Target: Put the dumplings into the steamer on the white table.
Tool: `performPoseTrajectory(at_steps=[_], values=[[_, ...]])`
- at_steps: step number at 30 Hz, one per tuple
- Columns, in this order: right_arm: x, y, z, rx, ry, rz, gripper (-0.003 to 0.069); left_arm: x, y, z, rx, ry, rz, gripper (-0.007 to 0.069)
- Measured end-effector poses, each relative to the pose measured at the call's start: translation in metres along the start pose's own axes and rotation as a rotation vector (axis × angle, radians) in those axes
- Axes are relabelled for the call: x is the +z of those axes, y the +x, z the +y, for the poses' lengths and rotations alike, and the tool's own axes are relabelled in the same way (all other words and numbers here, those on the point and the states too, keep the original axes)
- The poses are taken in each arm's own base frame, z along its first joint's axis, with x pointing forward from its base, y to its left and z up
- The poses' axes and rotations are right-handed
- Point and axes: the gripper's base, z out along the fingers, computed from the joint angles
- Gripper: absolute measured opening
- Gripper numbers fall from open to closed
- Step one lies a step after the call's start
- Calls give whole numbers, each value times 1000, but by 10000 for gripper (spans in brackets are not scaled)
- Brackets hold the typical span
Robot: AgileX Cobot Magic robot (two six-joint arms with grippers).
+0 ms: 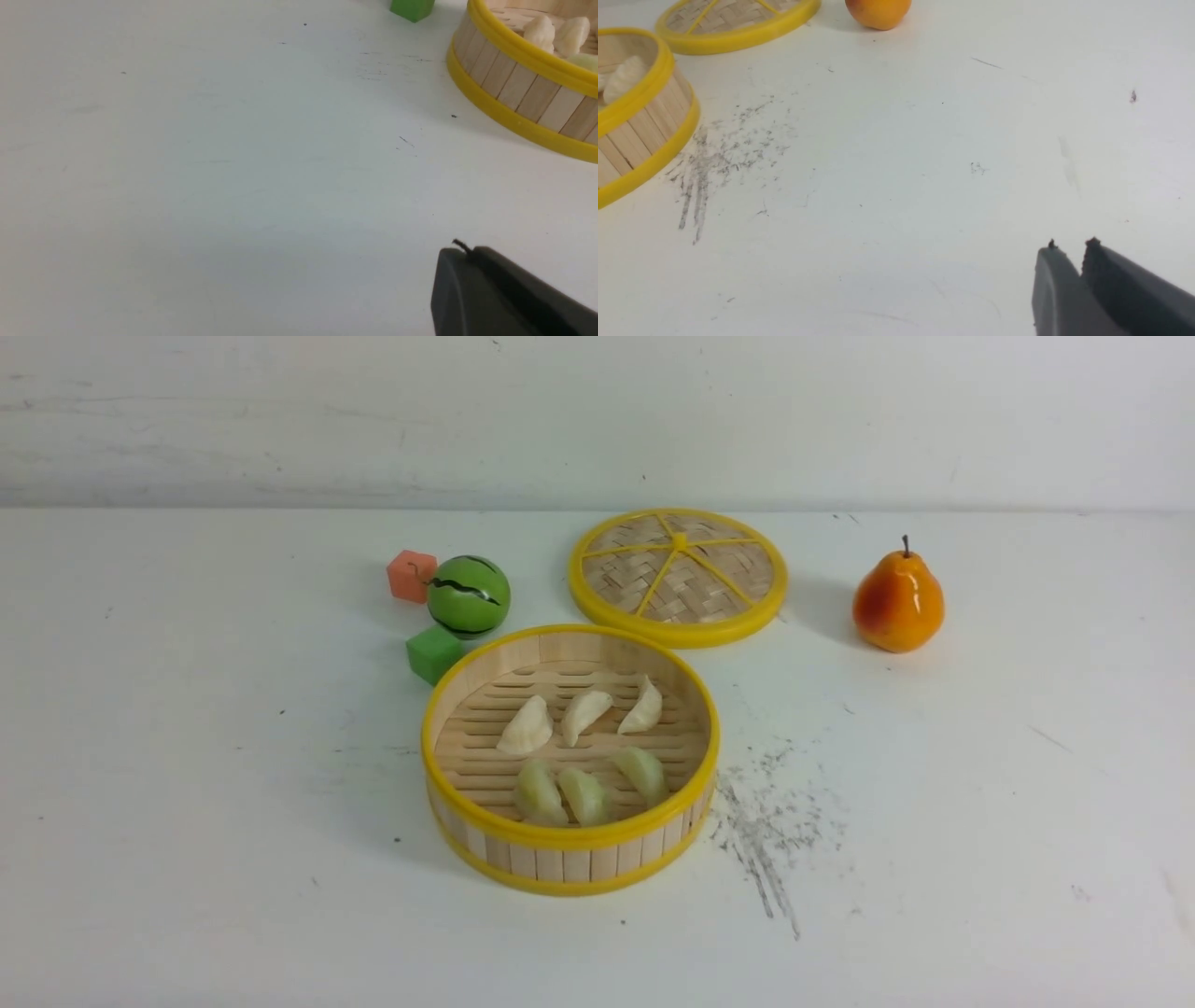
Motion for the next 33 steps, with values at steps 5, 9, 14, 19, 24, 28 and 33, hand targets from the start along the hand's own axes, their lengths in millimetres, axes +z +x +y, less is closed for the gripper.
performPoseTrajectory(at_steps=[5, 9, 14, 19, 24, 28, 33], values=[[0, 0, 0, 0, 0, 0, 96, 0, 0, 0, 0, 0, 0, -14], [0, 0, 0, 0, 0, 0, 101, 0, 0, 0, -1, -3, -1, -14], [0, 0, 0, 0, 0, 0, 108, 0, 0, 0, -1, -3, -1, -14], [0, 0, 0, 0, 0, 0, 114, 0, 0, 0, -1, -3, -1, -14], [0, 0, 0, 0, 0, 0, 114, 0, 0, 0, -1, -3, -1, -14], [0, 0, 0, 0, 0, 0, 118, 0, 0, 0, -1, -3, -1, -14], [0, 0, 0, 0, 0, 0, 127, 0, 0, 0, -1, -3, -1, -14]])
